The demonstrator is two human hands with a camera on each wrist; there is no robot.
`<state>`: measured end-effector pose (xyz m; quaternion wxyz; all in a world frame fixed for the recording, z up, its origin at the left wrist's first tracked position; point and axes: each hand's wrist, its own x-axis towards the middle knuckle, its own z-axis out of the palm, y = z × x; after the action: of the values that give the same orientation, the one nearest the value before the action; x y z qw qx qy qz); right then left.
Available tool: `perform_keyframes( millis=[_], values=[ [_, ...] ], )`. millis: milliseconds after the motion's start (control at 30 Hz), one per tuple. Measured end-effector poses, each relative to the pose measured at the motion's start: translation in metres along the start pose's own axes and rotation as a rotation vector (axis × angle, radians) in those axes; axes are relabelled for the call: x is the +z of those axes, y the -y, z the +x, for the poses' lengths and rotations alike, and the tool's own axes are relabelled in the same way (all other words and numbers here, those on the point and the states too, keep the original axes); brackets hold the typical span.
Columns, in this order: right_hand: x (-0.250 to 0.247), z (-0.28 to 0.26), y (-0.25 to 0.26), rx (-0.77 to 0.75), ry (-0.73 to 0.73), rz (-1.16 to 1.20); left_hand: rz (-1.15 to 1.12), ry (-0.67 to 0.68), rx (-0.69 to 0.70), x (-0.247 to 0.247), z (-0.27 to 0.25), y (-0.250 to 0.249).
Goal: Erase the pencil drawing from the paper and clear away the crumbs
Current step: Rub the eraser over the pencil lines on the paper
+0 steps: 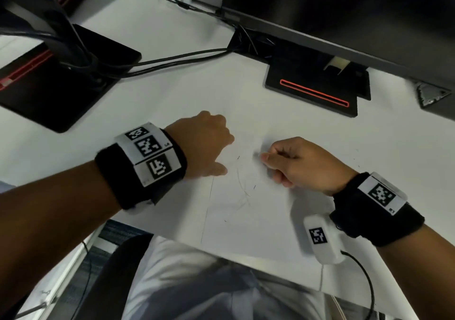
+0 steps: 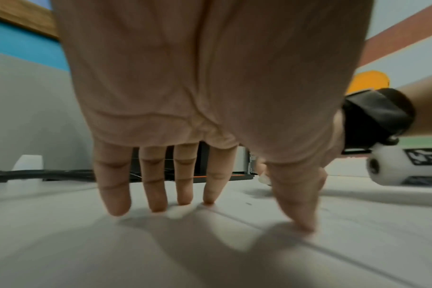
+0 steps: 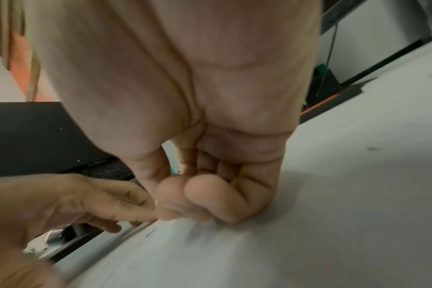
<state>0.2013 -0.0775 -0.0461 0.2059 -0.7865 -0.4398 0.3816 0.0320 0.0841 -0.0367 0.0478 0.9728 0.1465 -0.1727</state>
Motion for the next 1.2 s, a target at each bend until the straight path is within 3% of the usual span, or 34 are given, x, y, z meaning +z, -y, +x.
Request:
perform_keyframes(
  millis=[200,300,433,567,767,900,1000,1100,1200],
  values=[
    [-0.008,0.02,0.026,-0.159,0.085,-0.368,0.094,0.111,-0.045,0.006,-0.011,-0.01],
    [-0.012,0.042,0.035,-0.188,0.052,-0.514,0.094,0.141,-0.058,0.005,-0.013,-0.015],
    [-0.01,0.056,0.037,-0.208,-0.008,-0.595,0.086,0.16,-0.08,0.012,-0.01,-0.012],
    [-0.002,0.046,0.037,-0.303,0.072,-0.686,-0.001,0.214,-0.101,0.021,-0.013,-0.007],
    [-0.023,0.043,0.038,-0.251,0.015,-0.608,-0.076,0.249,-0.119,0.019,-0.012,-0.008],
    [-0.004,0.034,0.035,-0.242,0.168,-0.569,-0.061,0.287,-0.115,0.014,-0.011,-0.012],
    [-0.009,0.039,0.03,-0.215,0.136,-0.531,-0.053,0.31,-0.122,0.013,-0.008,-0.012],
    [-0.004,0.036,0.032,-0.281,0.121,-0.556,-0.072,0.326,-0.128,0.013,-0.007,-0.01],
    [0.011,0.023,0.039,-0.397,0.243,-0.561,-0.077,0.335,-0.137,0.014,-0.006,-0.009]
  ],
)
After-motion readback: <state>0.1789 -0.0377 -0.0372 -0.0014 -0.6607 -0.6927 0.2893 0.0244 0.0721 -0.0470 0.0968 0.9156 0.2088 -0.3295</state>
